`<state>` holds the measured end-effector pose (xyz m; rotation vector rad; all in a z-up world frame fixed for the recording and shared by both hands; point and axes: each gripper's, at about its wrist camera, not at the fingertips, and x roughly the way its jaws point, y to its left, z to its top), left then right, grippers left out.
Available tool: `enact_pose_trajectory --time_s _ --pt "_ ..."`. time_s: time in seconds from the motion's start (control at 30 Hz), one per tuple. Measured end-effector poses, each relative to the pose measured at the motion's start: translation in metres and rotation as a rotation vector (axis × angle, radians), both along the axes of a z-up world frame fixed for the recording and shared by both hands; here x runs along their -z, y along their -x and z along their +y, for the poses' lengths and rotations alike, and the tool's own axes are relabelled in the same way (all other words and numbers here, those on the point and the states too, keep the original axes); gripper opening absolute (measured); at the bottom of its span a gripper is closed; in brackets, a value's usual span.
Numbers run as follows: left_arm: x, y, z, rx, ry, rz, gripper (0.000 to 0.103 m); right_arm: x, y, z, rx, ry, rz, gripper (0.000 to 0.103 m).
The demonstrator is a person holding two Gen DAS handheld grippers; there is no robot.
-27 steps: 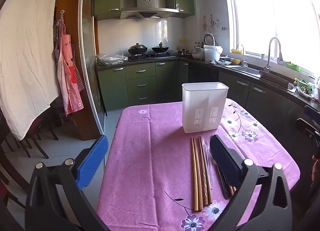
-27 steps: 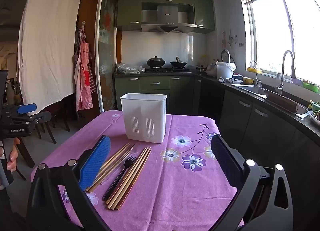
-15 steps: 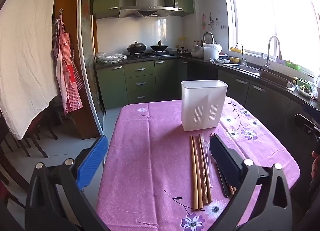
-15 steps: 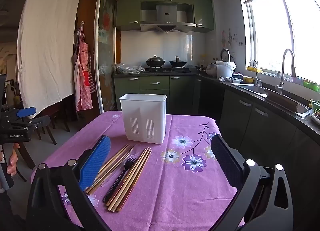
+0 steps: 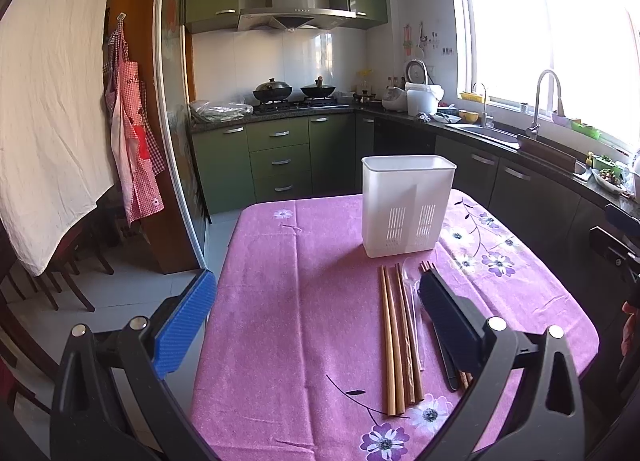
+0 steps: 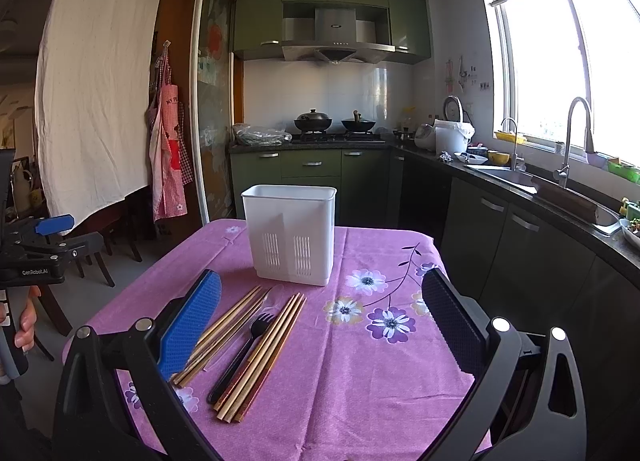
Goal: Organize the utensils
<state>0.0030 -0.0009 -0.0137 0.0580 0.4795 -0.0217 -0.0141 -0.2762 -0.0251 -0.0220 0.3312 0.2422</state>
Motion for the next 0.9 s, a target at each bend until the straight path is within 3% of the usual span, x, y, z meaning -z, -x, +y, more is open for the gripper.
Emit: enact_pose_trajectory --time_s 0.9 --pt "0.0037 -0.0012 -0.0022 0.006 -0.002 0.015 0.097 0.0049 -0.0049 0.0023 -0.002 0.001 0.032 0.099"
